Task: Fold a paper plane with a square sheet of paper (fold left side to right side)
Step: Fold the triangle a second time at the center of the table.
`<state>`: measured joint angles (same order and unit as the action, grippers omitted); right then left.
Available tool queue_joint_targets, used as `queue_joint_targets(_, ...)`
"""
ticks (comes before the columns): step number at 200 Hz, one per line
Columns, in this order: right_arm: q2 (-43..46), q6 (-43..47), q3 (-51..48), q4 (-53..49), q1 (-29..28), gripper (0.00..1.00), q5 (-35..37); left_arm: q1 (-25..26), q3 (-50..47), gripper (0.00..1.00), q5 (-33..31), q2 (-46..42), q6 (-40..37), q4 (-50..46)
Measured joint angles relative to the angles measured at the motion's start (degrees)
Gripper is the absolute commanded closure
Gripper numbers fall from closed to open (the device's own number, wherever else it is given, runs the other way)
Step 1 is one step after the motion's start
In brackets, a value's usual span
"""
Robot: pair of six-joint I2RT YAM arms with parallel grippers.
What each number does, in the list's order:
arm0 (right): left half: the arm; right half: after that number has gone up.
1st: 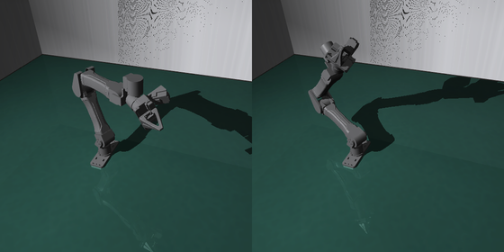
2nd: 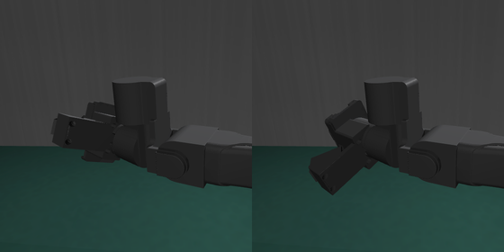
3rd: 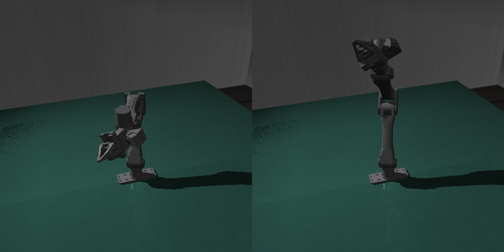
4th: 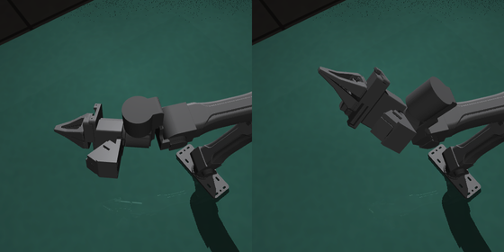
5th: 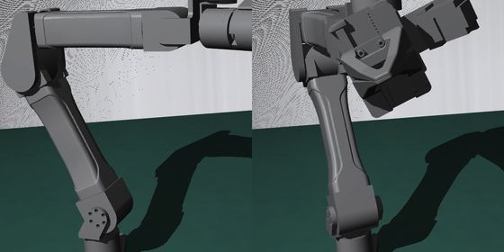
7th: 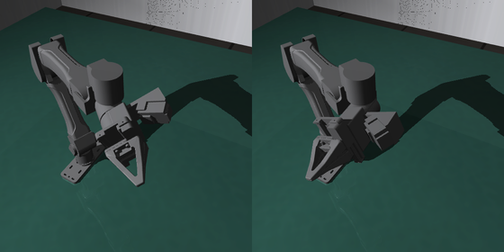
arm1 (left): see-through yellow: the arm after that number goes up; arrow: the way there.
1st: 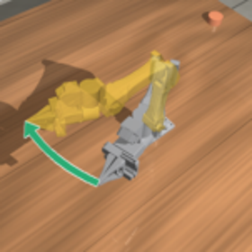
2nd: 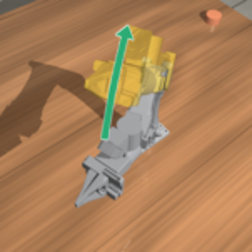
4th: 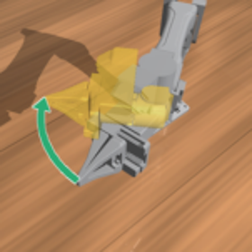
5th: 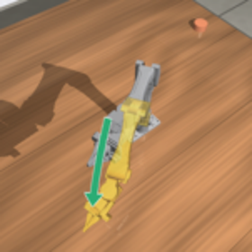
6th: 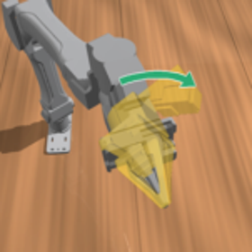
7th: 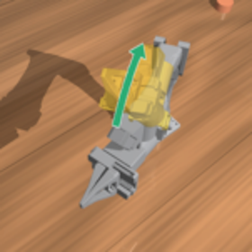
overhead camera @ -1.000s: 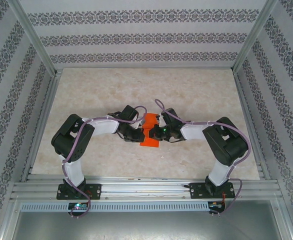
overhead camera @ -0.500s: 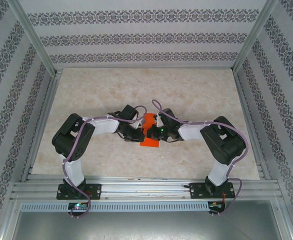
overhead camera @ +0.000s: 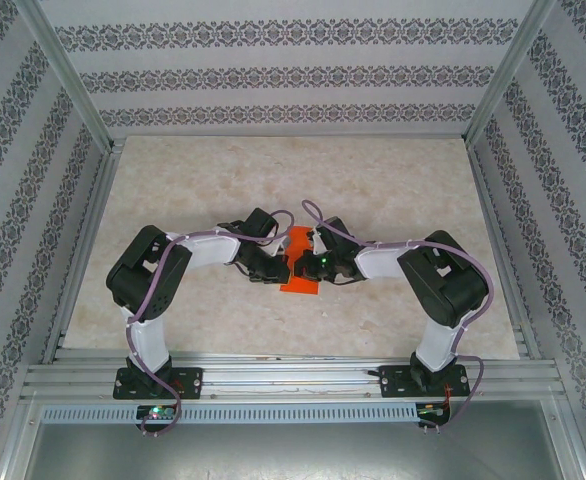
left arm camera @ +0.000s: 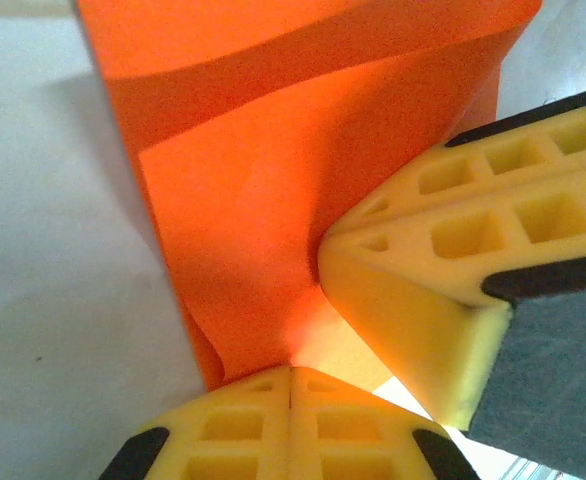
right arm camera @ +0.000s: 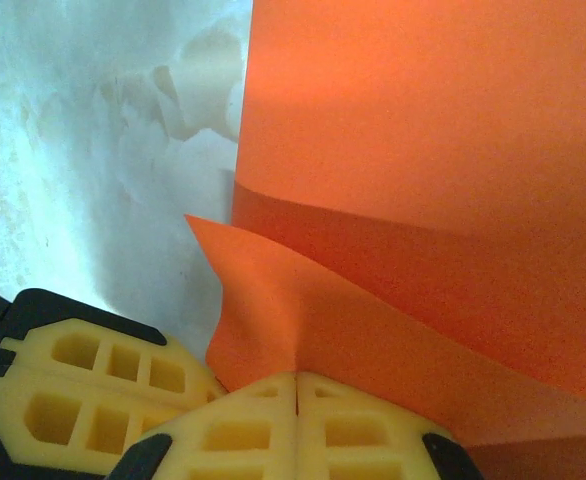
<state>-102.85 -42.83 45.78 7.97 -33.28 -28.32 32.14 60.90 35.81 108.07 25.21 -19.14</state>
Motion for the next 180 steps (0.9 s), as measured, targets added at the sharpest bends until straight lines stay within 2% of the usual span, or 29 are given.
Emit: queue_joint_targets(180,-0.4,5.5,1.4,-3.9,12.0,1.0,-3.1,0.0,1.1,1.0,0.2,1.0,0.4,0.5)
